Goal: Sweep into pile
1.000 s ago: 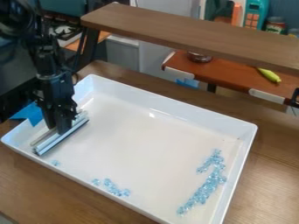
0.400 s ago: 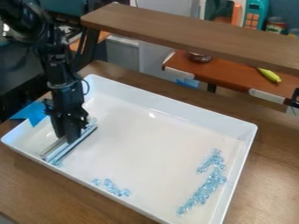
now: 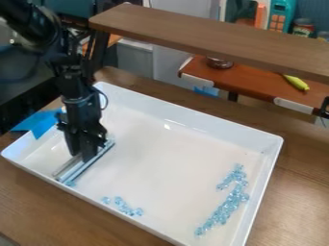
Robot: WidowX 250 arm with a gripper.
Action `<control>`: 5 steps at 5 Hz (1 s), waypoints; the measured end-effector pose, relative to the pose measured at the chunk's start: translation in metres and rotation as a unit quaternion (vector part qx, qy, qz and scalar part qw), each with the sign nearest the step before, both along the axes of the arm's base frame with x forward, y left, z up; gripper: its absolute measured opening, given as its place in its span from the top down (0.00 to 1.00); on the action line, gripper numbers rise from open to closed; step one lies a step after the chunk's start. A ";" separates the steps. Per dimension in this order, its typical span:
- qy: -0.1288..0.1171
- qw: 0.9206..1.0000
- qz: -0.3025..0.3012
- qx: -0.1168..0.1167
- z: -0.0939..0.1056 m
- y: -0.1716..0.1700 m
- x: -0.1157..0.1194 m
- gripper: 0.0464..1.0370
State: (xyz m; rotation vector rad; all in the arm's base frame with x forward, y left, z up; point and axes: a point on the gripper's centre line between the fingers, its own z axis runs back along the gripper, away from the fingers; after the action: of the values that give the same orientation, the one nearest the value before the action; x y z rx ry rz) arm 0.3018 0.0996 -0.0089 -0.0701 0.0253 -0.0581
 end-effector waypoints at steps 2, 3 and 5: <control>-0.004 1.000 0.011 -0.005 -0.002 -0.037 0.003 0.71; -0.004 1.000 0.018 -0.019 -0.002 -0.066 0.008 0.71; 0.019 0.998 0.040 -0.055 0.002 -0.122 0.012 0.71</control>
State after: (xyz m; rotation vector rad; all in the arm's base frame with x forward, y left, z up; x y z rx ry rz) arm 0.3138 -0.0228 -0.0073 -0.1815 0.0577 0.0215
